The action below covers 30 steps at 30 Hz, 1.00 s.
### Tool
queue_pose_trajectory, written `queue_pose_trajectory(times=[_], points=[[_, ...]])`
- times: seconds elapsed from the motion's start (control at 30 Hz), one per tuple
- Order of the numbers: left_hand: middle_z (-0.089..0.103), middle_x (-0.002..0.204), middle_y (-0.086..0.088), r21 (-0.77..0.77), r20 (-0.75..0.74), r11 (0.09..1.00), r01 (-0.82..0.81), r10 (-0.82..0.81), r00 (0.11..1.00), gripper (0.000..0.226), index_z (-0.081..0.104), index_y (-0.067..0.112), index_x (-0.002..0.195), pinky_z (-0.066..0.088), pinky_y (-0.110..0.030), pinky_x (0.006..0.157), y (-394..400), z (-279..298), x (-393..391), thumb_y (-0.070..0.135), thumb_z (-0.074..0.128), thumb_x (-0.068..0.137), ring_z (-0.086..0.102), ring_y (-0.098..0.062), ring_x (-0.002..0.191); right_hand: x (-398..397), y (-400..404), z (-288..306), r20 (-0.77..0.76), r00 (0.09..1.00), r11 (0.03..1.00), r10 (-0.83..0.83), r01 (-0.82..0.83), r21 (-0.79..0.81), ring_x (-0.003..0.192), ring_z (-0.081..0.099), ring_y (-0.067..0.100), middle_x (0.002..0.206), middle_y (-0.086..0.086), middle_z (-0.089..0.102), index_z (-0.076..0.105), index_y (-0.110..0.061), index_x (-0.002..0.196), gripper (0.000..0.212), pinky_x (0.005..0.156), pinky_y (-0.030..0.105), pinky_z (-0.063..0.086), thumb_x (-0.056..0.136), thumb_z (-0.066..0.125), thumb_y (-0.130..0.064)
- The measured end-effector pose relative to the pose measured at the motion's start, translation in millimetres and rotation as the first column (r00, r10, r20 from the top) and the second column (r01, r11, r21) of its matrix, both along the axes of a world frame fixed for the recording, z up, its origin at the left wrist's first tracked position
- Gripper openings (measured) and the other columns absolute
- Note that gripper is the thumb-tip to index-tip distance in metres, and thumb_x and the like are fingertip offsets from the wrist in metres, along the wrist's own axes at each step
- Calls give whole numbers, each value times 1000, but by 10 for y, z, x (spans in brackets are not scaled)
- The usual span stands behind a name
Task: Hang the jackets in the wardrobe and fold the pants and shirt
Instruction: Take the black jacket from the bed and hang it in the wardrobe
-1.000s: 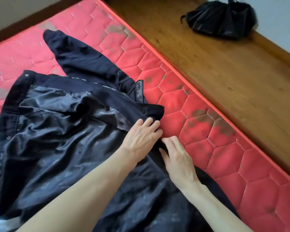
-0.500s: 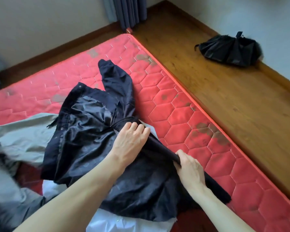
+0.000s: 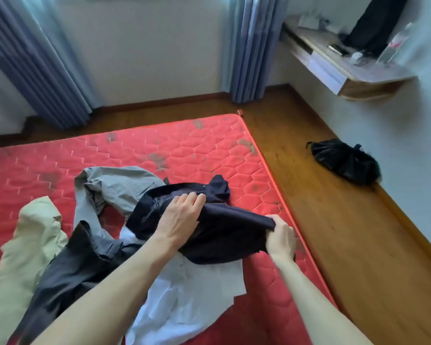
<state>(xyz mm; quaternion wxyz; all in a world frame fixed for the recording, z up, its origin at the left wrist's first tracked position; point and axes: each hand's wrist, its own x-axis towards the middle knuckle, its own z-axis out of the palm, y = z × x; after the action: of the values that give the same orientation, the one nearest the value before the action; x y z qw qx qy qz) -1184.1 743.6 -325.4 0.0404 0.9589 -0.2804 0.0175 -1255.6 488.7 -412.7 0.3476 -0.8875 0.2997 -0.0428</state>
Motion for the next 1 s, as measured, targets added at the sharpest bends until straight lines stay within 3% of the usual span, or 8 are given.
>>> queue_pose_trajectory(times=[0.2,0.33,0.43,0.5,0.63,0.77,0.9,1.0], points=[[63,89,-13,-196,78,978,-77,94,993,48,63,1,101,55,-46,72,362,789,-328,-13,79,57,64,-38,77,-93,129,829,225,974,980,-16,-29,195,76,69,26,79,-1,75,74,-24,88,23,68,35,45,88,65,-2],[60,86,-15,-307,103,947,-94,131,986,45,58,0,96,46,-41,65,628,1303,-395,-15,78,58,61,-39,71,-81,167,1576,416,904,987,100,-143,75,65,59,5,68,-12,66,66,-28,79,25,62,35,43,84,70,-4],[57,82,-16,-383,134,917,-115,178,975,39,55,1,90,36,-37,62,750,1713,-340,-10,79,61,57,-39,66,38,194,2269,528,815,969,240,-231,-84,73,62,-1,73,-17,65,64,-32,83,24,63,18,43,83,68,-9],[59,85,-16,-411,185,906,-107,198,963,36,55,1,89,37,-39,62,795,1988,-279,-2,83,67,59,-42,71,152,206,2761,576,768,960,281,-233,-158,76,63,4,77,-14,66,65,-31,87,24,68,18,46,83,66,-7],[65,85,-14,-409,285,912,-19,148,947,33,57,5,87,46,-44,64,811,2530,-219,25,84,85,66,-43,79,273,183,3620,604,723,938,336,-200,-281,84,67,27,84,2,72,70,-22,95,20,75,44,53,83,64,-8],[64,75,-13,-401,422,913,79,108,900,30,57,7,79,48,-42,56,862,2813,-140,26,66,102,64,-44,69,243,25,4187,694,659,948,290,-101,-301,80,67,26,78,-3,69,72,-23,92,25,70,41,52,80,62,-4],[54,81,2,-588,311,808,-18,247,918,31,45,17,85,42,-39,62,642,2688,-172,37,61,102,57,-30,72,130,43,4371,679,669,946,303,-128,-297,78,66,22,76,-4,70,71,-26,84,30,72,44,56,75,59,1],[56,100,8,-615,155,784,87,13,988,47,53,22,112,49,-35,75,141,2448,-419,60,68,90,55,-14,85,58,92,4400,637,682,929,360,-194,-316,76,66,19,74,-7,70,71,-23,82,28,71,43,56,74,59,1]])
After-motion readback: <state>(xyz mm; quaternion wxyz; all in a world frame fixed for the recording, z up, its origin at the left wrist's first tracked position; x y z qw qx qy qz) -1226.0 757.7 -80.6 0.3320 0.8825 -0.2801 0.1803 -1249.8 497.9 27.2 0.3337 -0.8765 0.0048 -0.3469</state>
